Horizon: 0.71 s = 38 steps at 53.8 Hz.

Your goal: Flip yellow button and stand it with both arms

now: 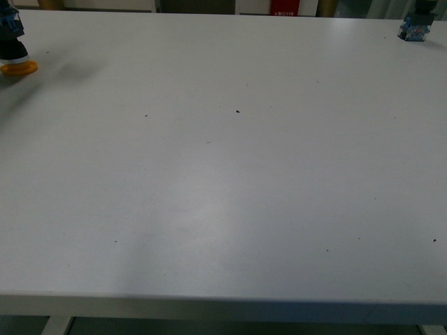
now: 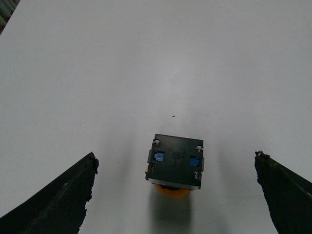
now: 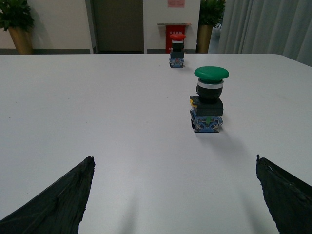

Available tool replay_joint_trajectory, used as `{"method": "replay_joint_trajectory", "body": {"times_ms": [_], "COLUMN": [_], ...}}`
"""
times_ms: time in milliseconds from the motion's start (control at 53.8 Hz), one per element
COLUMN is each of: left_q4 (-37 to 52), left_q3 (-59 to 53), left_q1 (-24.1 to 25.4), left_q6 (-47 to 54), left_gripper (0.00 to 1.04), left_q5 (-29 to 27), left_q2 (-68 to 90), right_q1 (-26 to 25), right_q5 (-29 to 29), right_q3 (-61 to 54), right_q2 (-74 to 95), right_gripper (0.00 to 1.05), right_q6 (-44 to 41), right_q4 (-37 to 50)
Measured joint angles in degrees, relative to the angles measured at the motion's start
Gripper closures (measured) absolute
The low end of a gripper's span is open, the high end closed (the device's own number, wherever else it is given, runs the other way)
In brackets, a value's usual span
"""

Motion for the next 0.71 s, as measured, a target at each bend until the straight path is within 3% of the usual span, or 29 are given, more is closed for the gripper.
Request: {"method": "replay_joint_trajectory", "body": {"times_ms": [706], "left_q4": [2.56], "left_q3": [-1.36], "left_q1": [-0.35], "left_q6": [0.24], "left_gripper": [0.07], "left_q5": [0.07], "left_q2": [3.5], "right_q1": [0.0], "right_q5": [0.0], "right_q3": [0.0], "right_q2": [0.0], "right_gripper": [0.07], "right_q6": [0.02], "right_q4": [0.0]}}
